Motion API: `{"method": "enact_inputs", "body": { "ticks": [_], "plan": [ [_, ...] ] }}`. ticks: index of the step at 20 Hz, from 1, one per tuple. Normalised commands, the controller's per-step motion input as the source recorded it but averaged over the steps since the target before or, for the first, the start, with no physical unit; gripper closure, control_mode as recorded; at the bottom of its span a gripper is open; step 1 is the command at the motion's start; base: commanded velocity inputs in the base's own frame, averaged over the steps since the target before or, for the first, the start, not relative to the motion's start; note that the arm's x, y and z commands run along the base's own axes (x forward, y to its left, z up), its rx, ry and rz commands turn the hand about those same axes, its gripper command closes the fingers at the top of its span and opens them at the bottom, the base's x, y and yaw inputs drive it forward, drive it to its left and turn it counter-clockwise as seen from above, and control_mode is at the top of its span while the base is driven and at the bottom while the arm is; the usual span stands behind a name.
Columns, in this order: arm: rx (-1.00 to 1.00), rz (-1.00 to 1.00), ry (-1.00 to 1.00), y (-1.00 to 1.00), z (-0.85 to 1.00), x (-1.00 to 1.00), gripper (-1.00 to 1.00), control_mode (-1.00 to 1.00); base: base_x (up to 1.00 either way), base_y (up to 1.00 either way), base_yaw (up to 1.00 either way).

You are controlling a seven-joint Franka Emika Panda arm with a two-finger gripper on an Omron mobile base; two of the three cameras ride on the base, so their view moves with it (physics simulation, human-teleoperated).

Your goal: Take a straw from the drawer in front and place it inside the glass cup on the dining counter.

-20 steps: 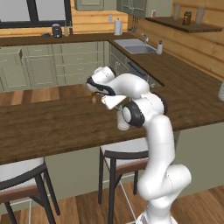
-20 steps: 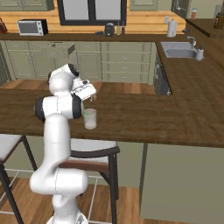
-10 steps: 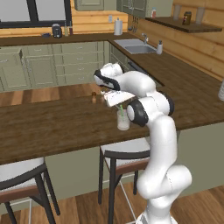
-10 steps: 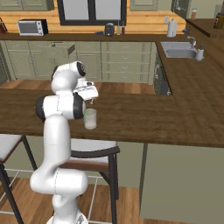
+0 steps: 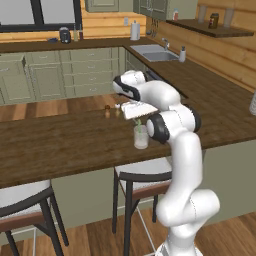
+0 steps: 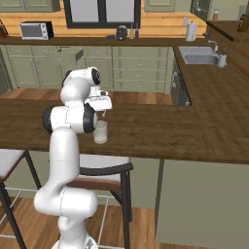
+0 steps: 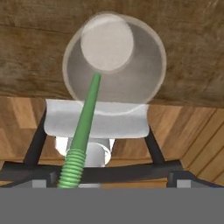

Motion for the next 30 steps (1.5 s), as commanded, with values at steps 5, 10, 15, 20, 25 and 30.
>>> {"method": "enact_inputs", "body": {
  "ticks": [5, 10, 15, 20, 25, 30],
  "plan": [
    [0.03, -0.08, 0.0, -0.2, -0.17, 0.24, -1.0, -1.0, 0.0, 0.0, 0.0],
    [0.12, -0.05, -0.01, -0.23, -0.21, -0.02, -1.0, -1.0, 0.0, 0.0, 0.0],
    [0.17, -0.02, -0.23, -0.04, 0.44, -0.52, -1.0, -1.0, 0.0, 0.0, 0.0],
    [0.08, -0.02, -0.37, -0.03, 0.85, -0.8, -1.0, -1.0, 0.0, 0.0, 0.0],
    [-0.01, -0.02, -0.49, -0.05, 0.56, -1.0, -1.0, -1.0, 0.0, 0.0, 0.0],
    [-0.04, -0.02, -0.52, -0.05, 0.26, -1.0, -1.0, -1.0, 0.0, 0.0, 0.0]
  ]
}}
